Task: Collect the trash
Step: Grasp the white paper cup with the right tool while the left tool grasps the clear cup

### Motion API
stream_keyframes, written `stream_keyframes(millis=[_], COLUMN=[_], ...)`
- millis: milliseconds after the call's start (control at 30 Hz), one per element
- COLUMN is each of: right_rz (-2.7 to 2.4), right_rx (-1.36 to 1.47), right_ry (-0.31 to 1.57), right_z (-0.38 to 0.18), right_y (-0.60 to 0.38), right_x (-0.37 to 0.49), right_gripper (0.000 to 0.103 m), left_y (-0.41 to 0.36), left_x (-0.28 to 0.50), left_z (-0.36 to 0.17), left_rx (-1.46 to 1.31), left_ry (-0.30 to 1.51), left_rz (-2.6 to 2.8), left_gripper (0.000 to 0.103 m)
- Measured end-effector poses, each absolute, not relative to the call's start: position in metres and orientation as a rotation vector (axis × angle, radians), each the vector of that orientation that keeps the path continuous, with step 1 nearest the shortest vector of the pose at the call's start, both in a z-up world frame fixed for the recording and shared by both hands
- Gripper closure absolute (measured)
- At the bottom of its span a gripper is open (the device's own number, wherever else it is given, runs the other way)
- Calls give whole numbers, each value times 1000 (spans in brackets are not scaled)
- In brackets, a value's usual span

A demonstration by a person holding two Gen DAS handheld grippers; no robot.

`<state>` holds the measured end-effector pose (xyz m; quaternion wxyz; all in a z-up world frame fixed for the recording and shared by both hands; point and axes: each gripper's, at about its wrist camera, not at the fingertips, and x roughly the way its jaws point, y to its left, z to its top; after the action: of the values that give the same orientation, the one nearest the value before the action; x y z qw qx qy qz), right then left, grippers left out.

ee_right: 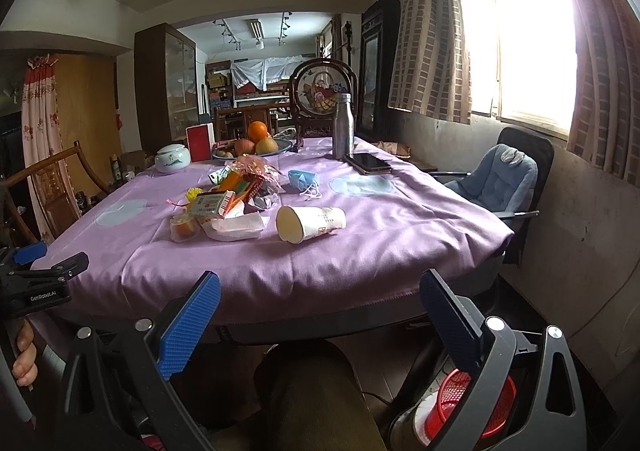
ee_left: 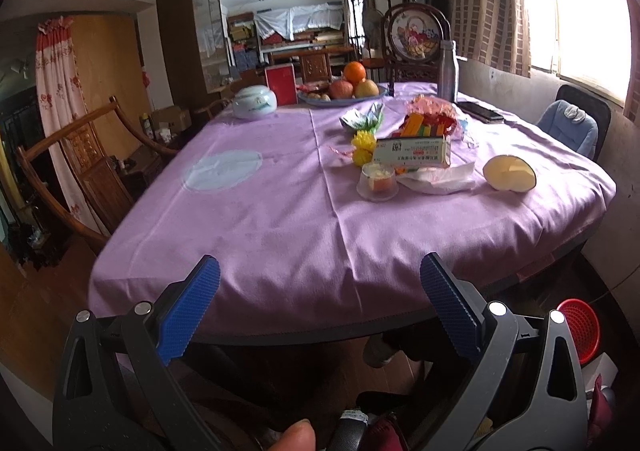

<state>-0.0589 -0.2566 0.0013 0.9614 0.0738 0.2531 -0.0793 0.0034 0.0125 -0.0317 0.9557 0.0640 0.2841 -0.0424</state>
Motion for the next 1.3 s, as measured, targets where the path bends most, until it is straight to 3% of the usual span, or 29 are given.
stream_keyframes(millis=[200, 400, 833, 1300], right_rz=[-149, -108, 5, 71], right_rx=[180, 162, 224, 192], right_ry=[573, 610, 653, 748], right_z=[-30, -48, -70, -85], right_y=[-271, -276, -291, -309], right_x=[-47, -17, 68, 184], right_gripper=[6, 6, 6, 6], left_y=[11, -3, -44, -43], left_x=[31, 59, 187, 233], left_z=[-61, -62, -73, -90], left_rx=[121, 185, 224, 145], left_ry=[684, 681, 841, 1002], left_rz=[-116, -107, -110, -215], left_gripper=[7, 7, 7, 6])
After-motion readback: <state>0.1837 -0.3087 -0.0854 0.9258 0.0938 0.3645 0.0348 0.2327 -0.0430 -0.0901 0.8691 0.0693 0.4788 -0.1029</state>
